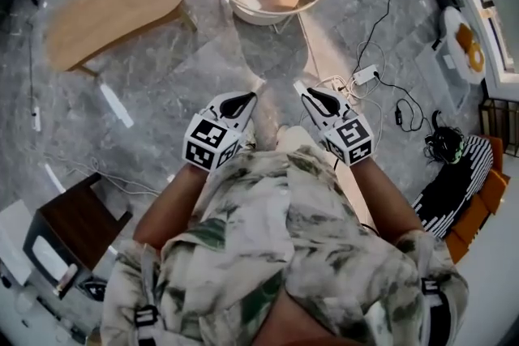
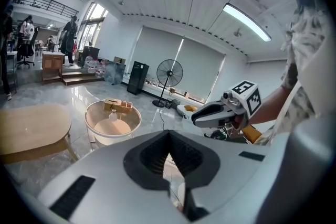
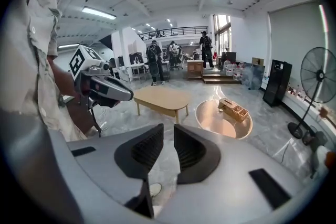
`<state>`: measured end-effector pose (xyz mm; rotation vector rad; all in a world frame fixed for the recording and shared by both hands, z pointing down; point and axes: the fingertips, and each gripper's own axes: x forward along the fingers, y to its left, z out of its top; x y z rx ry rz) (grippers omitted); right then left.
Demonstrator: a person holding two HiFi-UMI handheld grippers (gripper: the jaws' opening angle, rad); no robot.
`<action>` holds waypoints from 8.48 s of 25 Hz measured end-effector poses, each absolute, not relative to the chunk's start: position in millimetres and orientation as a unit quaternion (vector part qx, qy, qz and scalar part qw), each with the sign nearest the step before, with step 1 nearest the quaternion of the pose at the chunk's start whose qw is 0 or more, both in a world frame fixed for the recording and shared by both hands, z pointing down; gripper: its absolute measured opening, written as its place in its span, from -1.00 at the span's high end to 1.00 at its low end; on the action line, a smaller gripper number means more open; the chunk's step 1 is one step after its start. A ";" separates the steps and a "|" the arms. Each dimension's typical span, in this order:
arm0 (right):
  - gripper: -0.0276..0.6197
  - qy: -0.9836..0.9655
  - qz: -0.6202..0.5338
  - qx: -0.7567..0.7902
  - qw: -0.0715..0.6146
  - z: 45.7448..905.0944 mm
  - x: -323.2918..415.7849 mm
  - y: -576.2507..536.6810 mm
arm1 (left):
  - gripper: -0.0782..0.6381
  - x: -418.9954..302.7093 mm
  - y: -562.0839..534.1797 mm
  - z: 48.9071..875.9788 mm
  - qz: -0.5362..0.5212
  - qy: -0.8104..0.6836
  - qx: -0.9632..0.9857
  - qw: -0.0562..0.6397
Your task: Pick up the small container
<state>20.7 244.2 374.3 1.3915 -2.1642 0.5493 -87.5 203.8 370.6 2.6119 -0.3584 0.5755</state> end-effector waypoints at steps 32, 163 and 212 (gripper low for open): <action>0.51 -0.842 0.200 0.395 0.310 501.0 199.8 -86.3 | 0.72 43.0 -36.0 413.5 0.248 -0.266 0.888 0.281; 0.44 -0.848 0.171 0.420 0.274 455.8 132.5 -173.3 | 0.72 -0.9 25.8 435.6 0.201 -0.265 0.875 0.350; 0.44 -0.857 0.168 0.399 0.280 408.4 123.1 -91.3 | 0.72 -10.1 57.7 416.8 0.209 -0.258 0.882 0.334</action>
